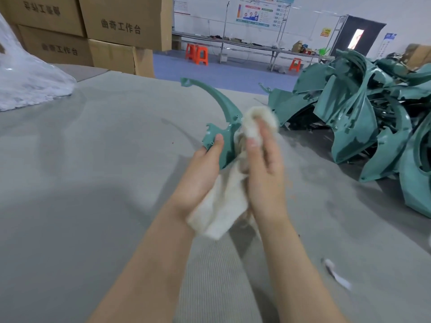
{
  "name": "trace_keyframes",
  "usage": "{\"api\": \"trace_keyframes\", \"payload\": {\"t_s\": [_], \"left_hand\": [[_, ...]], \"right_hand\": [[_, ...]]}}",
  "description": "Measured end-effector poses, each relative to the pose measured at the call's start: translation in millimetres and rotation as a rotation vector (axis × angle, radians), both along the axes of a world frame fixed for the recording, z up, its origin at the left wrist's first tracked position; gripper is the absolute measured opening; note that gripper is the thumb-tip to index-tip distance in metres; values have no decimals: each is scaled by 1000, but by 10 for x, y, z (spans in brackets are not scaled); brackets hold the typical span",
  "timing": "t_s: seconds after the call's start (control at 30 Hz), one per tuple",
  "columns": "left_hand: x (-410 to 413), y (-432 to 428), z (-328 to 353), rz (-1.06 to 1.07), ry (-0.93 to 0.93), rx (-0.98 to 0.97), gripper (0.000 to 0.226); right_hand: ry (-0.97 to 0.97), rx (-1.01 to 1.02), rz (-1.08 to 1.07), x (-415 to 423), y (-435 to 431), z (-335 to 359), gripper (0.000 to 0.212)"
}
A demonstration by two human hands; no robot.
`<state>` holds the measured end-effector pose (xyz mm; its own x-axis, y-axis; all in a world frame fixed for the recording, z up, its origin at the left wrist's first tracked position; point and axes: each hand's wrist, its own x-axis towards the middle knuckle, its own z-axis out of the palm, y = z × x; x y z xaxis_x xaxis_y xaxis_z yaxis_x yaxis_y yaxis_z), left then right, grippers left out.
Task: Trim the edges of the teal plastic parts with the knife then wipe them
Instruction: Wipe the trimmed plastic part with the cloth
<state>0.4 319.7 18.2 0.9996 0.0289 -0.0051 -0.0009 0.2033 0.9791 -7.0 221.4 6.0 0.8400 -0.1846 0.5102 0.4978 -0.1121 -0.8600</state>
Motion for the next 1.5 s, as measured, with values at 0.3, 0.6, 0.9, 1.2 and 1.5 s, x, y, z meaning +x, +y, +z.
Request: {"api": "trace_keyframes", "payload": {"t_s": [0.3, 0.6, 0.9, 1.2, 1.5], "left_hand": [[-1, -69, -36, -180, -48, -194, 30], [6, 68, -51, -72, -172, 166, 48], [130, 346, -100, 3, -97, 198, 56], [178, 134, -242, 351, -344, 723, 73], [19, 119, -67, -214, -60, -463, 54]], "right_hand": [[142, -397, -328, 293, -128, -205, 57], [248, -236, -337, 328, -293, -197, 59], [315, -48, 431, 161, -562, -82, 21], [71, -408, -499, 178, -329, -126, 40], [-2, -501, 294, -103, 232, -84, 60]]}}
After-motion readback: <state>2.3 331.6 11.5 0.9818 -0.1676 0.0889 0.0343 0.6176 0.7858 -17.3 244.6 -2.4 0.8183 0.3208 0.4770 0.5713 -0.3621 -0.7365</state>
